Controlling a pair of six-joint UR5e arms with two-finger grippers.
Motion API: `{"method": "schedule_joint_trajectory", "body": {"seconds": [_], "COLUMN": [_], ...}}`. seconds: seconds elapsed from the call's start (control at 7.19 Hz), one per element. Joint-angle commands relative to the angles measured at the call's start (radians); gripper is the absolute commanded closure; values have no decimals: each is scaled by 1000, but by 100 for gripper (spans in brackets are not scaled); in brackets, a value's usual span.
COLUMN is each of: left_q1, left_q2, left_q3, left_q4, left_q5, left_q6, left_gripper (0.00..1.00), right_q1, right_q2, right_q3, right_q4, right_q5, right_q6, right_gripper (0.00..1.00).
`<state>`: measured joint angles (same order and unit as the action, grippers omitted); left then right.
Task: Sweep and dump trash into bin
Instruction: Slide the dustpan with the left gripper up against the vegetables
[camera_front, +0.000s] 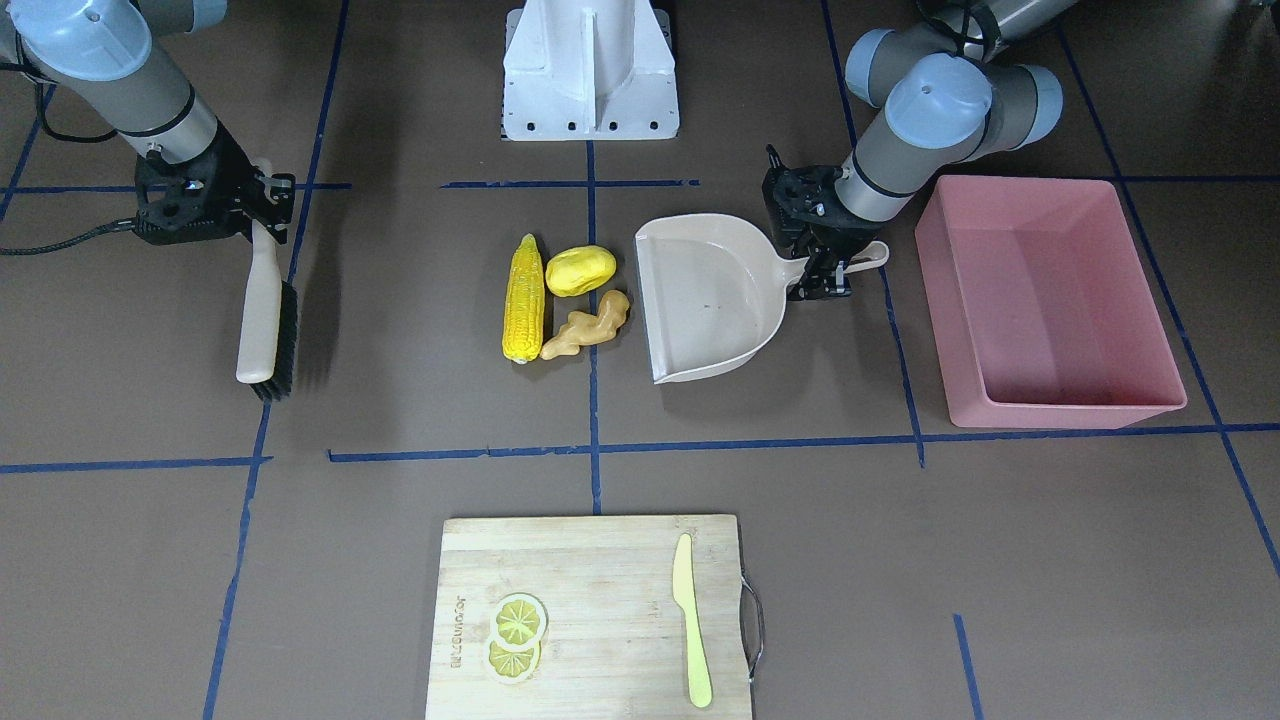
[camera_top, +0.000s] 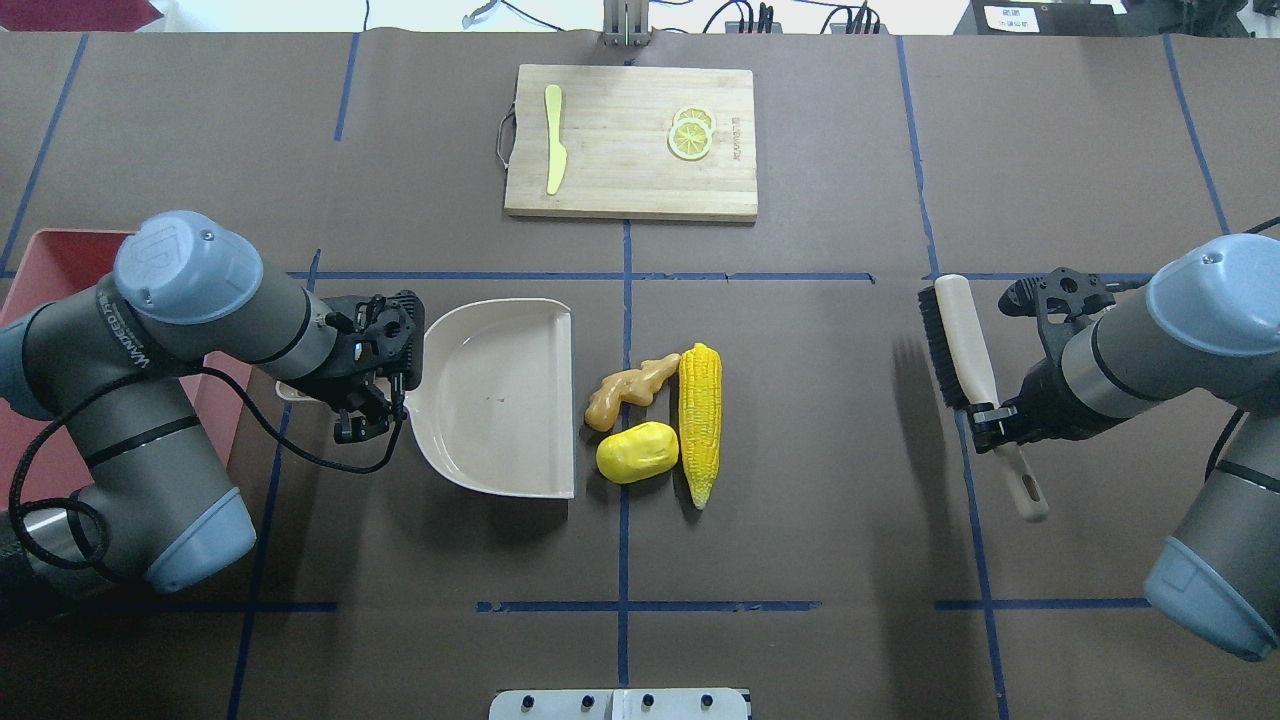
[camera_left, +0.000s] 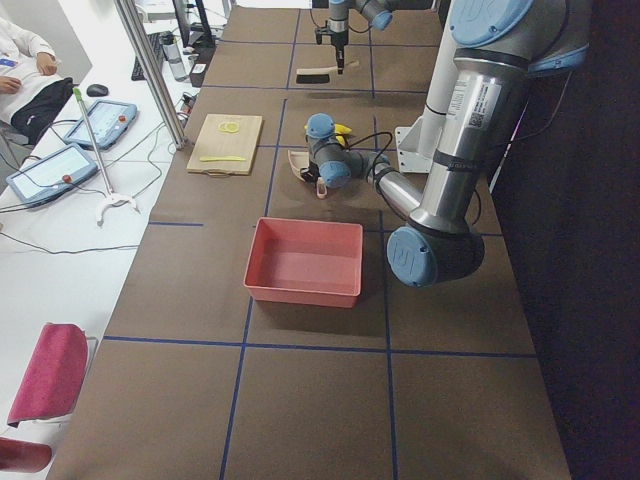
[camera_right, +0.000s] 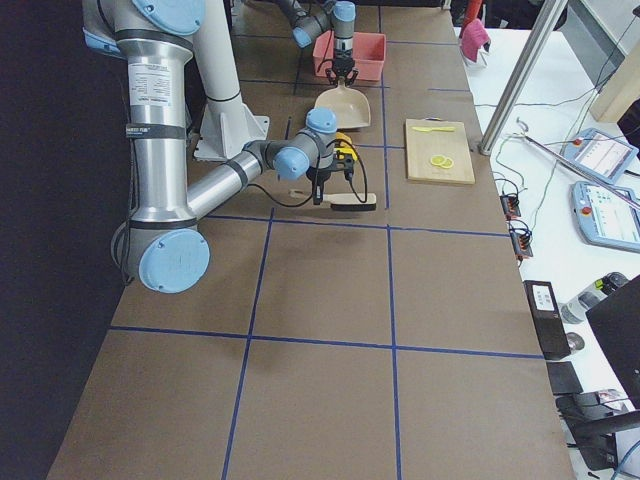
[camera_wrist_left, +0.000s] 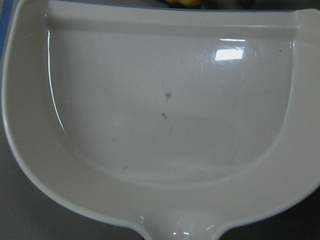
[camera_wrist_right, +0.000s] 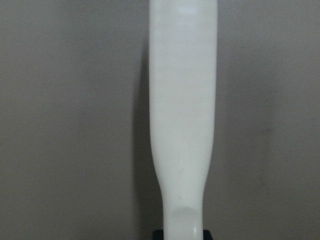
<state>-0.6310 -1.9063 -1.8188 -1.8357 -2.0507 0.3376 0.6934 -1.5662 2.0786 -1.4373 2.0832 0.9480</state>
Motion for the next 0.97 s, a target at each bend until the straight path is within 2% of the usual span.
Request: {"method": "schedule_joint_trajectory", "body": {"seconds": [0.0, 0.42, 0.69, 0.83], "left_q1": [42, 57, 59, 59], "left_q2": [-19, -31, -71, -74], "left_q3": [-1, 18, 18, 19], "left_q4": [38, 38, 100, 104], "left_q5": [71, 81, 81, 81], "left_q6": [8, 3, -2, -2], "left_gripper": [98, 98, 98, 98], "right_q1": [-2, -3, -21, -40], "right_q2": [0, 0, 6, 49], "right_q3": [0, 0, 0, 0], "right_q4": [0, 1, 3, -3], "right_q5": [0, 2, 2, 2], "right_q6": [0, 0, 44, 82], "right_gripper": [100, 100, 100, 100]}}
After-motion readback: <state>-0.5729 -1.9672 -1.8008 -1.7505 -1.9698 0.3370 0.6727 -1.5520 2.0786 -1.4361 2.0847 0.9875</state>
